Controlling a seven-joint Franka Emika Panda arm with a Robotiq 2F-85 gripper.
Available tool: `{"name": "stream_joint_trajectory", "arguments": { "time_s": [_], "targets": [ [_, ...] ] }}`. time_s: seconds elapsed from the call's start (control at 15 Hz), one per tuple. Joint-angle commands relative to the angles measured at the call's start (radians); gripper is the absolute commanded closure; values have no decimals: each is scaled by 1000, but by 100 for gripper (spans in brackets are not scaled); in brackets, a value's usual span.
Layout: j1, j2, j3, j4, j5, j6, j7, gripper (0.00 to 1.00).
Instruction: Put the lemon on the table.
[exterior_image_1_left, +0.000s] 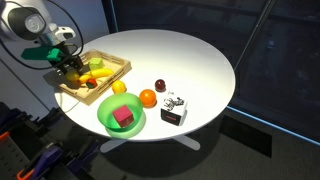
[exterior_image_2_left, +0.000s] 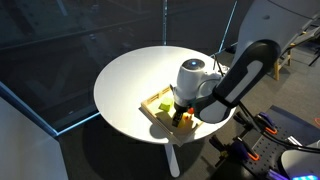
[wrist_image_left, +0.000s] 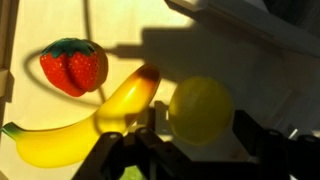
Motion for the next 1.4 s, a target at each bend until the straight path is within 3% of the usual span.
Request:
{"name": "stream_joint_trajectory", "arguments": {
  "time_s": [0.0, 0.13, 0.87, 1.33],
  "targets": [
    [16, 9, -16, 19, -12, -22, 19, 51],
    [9, 2, -13, 20, -8, -35, 13, 66],
    [-32, -99, -1, 30, -7, -198, 9, 66],
    [-147, -157, 52, 77, 66, -388, -64, 66]
  ]
}}
